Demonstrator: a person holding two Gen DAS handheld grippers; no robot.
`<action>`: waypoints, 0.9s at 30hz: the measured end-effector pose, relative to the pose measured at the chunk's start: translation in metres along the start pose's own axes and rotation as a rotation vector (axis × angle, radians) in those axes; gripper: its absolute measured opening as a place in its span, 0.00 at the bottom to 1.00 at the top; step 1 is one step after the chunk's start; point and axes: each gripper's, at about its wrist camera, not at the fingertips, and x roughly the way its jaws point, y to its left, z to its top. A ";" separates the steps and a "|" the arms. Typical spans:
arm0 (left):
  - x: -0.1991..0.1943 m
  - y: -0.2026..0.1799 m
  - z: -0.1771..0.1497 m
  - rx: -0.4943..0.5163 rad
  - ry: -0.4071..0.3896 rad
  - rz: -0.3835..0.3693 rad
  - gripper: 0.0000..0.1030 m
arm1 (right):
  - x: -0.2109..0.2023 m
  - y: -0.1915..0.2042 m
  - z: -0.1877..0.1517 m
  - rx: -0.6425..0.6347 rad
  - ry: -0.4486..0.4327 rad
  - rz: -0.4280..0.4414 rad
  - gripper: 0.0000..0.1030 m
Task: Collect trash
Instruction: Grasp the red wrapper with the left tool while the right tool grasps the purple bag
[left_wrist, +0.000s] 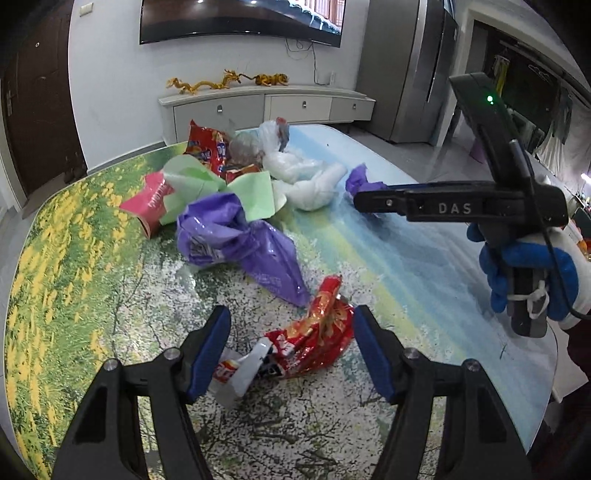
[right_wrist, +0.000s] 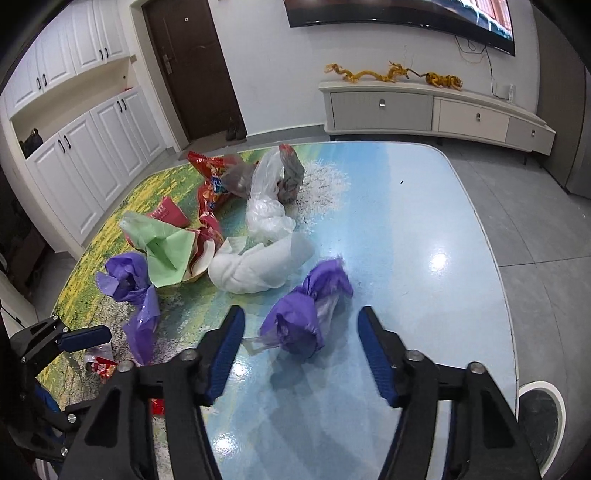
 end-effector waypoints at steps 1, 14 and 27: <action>0.001 -0.001 -0.001 0.000 0.004 -0.004 0.55 | 0.000 -0.001 -0.002 0.001 0.005 0.001 0.49; -0.007 -0.011 -0.011 -0.037 0.007 -0.045 0.19 | -0.024 -0.006 -0.028 -0.005 -0.008 0.049 0.29; -0.047 -0.029 -0.009 -0.069 -0.069 -0.064 0.18 | -0.087 -0.014 -0.062 0.020 -0.094 0.102 0.29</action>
